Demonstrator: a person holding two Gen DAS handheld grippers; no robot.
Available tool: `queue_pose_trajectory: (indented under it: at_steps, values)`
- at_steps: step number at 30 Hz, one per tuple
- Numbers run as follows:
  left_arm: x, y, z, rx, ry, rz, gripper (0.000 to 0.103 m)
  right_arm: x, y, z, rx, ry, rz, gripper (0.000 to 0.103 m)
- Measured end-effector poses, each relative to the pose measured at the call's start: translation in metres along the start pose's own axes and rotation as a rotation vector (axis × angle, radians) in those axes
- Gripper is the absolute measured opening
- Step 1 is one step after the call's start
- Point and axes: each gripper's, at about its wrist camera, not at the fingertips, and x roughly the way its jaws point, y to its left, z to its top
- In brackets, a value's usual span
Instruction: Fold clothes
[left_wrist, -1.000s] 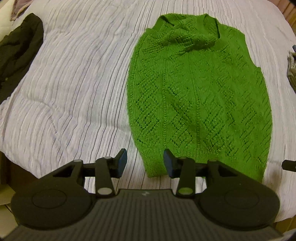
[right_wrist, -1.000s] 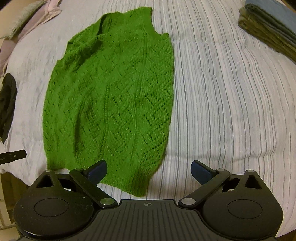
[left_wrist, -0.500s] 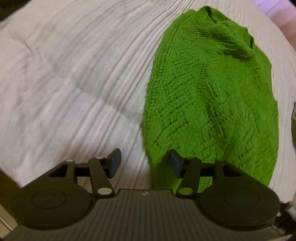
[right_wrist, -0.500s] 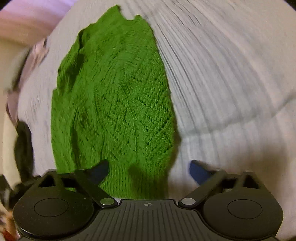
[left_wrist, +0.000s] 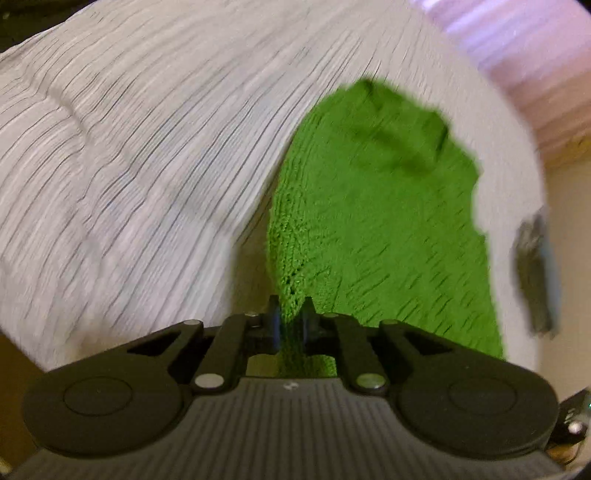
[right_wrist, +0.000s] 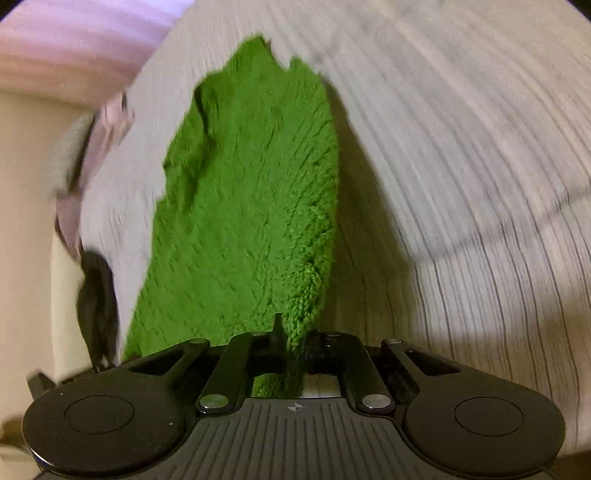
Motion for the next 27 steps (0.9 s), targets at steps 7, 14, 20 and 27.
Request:
queue_pose_trajectory:
  at_steps: [7,14,20,27]
  values:
    - [0.003,-0.018,0.028,0.102,-0.020,0.132,0.025,0.018,0.003,0.014,-0.056,0.014,-0.285,0.063]
    - [0.033,-0.074,0.133,0.140,-0.111,-0.131,0.040,-0.013,-0.001,0.092,0.021,-0.229,-0.301,0.063]
    - [0.115,-0.102,0.223,-0.008,-0.088,-0.289,0.053,0.012,0.017,0.162,-0.024,-0.328,-0.276,0.063]
    - [0.202,-0.103,0.250,-0.183,0.033,-0.306,0.023,0.048,0.019,0.190,-0.034,-0.361,-0.252,0.063]
